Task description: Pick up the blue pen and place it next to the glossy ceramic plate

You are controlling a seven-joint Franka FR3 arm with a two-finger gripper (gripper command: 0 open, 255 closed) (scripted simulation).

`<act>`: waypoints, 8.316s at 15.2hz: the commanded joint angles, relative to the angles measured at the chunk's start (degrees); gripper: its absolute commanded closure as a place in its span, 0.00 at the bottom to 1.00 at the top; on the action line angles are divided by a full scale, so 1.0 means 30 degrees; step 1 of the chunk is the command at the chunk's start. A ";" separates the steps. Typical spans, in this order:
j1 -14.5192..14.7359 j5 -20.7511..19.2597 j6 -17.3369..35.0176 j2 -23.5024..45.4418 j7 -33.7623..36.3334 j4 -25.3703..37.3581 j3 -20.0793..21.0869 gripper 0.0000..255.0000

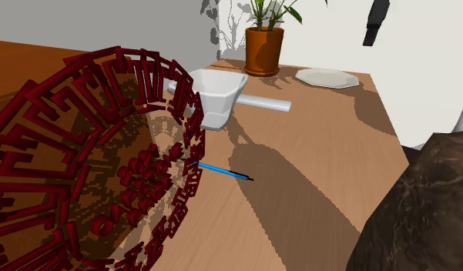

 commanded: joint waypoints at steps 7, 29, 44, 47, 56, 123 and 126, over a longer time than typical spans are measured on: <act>0.1059 0.1258 0.2694 0.2238 0.1626 -0.0031 0.1857 0.00; 0.3445 0.0003 0.9936 1.4870 0.8316 0.6761 0.7750 0.00; 0.6503 -0.4378 1.0397 2.3459 1.2177 1.4711 0.8077 0.00; 0.6574 -0.4573 1.0955 2.3876 1.2295 1.4545 0.7969 0.00; 0.6614 -0.4677 1.1240 2.4104 1.2357 1.4474 0.7908 0.00; -0.1186 -0.0865 0.7956 -0.1660 -0.5378 -0.7470 -0.1352 1.00; -0.2326 -0.1920 0.7340 -0.2552 -0.6900 -0.7782 -0.2682 1.00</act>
